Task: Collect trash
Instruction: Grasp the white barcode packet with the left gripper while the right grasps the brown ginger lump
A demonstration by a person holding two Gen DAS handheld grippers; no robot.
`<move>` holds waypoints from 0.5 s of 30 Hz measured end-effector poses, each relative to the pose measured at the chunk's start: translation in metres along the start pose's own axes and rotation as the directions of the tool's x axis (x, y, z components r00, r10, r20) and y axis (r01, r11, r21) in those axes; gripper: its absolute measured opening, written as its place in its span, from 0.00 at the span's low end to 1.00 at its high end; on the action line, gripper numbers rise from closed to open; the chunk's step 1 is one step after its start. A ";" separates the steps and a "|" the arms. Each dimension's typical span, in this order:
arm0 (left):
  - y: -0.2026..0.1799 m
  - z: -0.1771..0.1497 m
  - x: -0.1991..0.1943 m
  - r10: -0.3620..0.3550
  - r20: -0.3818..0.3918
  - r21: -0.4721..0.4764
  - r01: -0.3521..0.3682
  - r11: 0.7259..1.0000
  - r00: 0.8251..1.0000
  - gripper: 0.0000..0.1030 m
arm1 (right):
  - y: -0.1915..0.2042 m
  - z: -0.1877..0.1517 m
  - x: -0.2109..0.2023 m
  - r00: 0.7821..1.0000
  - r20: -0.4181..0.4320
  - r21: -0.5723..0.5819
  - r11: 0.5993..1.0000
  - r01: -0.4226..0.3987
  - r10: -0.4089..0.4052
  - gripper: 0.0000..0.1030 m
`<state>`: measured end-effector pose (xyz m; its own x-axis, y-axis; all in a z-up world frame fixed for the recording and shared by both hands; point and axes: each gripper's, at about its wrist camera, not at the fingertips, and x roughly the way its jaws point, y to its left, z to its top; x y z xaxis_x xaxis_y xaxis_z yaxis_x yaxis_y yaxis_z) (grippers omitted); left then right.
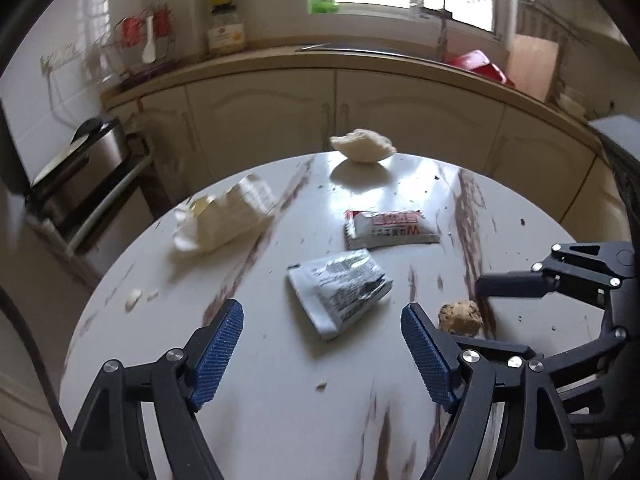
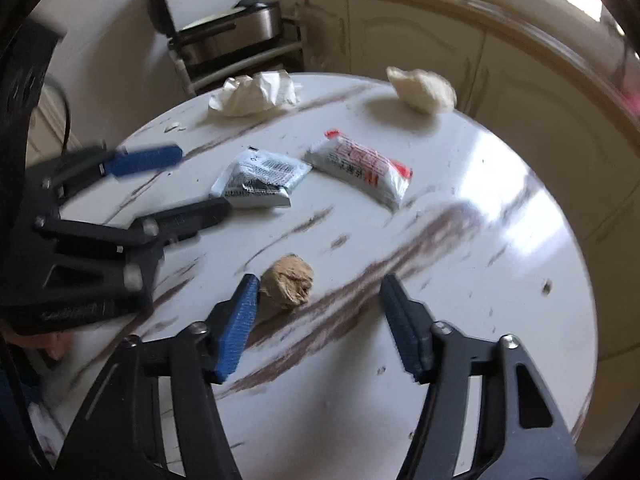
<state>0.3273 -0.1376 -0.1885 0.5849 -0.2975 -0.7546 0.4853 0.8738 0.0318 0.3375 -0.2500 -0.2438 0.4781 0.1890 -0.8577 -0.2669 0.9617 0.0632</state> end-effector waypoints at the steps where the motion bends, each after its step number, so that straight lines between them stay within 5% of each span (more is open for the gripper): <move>1: -0.002 0.002 0.002 -0.001 -0.004 0.008 0.001 1.000 1.000 0.77 | 0.002 -0.001 0.000 1.000 0.005 -0.013 1.000 0.003 -0.003 0.34; 3: -0.003 0.007 0.010 -0.004 -0.009 0.023 0.004 1.000 1.000 0.79 | 0.001 -0.002 -0.003 1.000 0.011 -0.020 1.000 0.015 -0.015 0.22; 9: -0.004 0.016 0.044 -0.027 -0.060 0.022 0.028 0.999 0.998 0.74 | -0.022 -0.007 -0.010 1.000 0.022 0.027 1.000 -0.008 0.007 0.22; 15: -0.004 0.018 0.044 -0.071 -0.058 -0.004 0.071 0.997 0.996 0.41 | -0.038 -0.010 -0.021 0.999 0.045 0.060 0.998 -0.029 0.026 0.22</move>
<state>0.3628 -0.1612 -0.2098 0.5100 -0.3359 -0.7919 0.5231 0.8519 -0.0245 0.3296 -0.2928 -0.2336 0.5082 0.2231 -0.8318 -0.2302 0.9659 0.1184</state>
